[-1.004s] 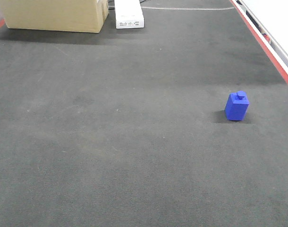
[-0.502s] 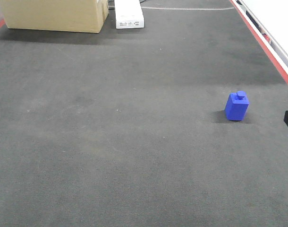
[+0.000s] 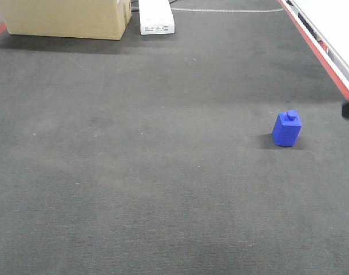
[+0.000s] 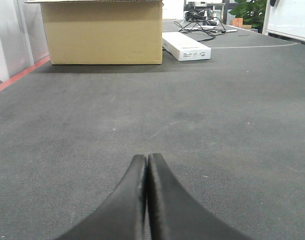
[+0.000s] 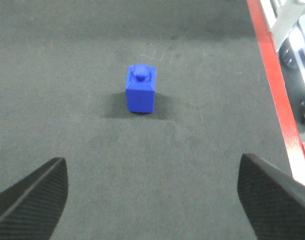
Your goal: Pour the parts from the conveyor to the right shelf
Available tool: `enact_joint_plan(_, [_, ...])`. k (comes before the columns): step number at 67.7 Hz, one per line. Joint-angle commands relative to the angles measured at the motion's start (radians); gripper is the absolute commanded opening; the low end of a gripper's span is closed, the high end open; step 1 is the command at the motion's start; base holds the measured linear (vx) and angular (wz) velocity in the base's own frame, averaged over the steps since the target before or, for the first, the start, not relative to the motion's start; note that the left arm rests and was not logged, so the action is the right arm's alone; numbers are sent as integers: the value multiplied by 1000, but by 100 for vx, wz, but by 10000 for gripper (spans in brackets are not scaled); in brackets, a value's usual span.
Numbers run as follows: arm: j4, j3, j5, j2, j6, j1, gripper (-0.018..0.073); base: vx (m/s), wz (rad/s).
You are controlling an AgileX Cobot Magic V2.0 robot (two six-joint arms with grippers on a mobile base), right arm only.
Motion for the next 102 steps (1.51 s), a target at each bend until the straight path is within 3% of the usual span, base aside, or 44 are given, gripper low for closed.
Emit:
enact_joint_plan(1, [-2, -166, 45, 97, -34, -6, 630, 0, 0])
enact_joint_plan(27, [14, -734, 379, 674, -87, -6, 619, 0, 0])
enact_joint_plan(47, [31, -1087, 474, 1021, -90, -6, 613, 0, 0])
enact_joint_plan(75, [54, -1118, 384, 1106, -106, 3, 606, 0, 0])
enact_joint_plan(102, [79, -1119, 386, 1158, -96, 3, 596, 0, 0])
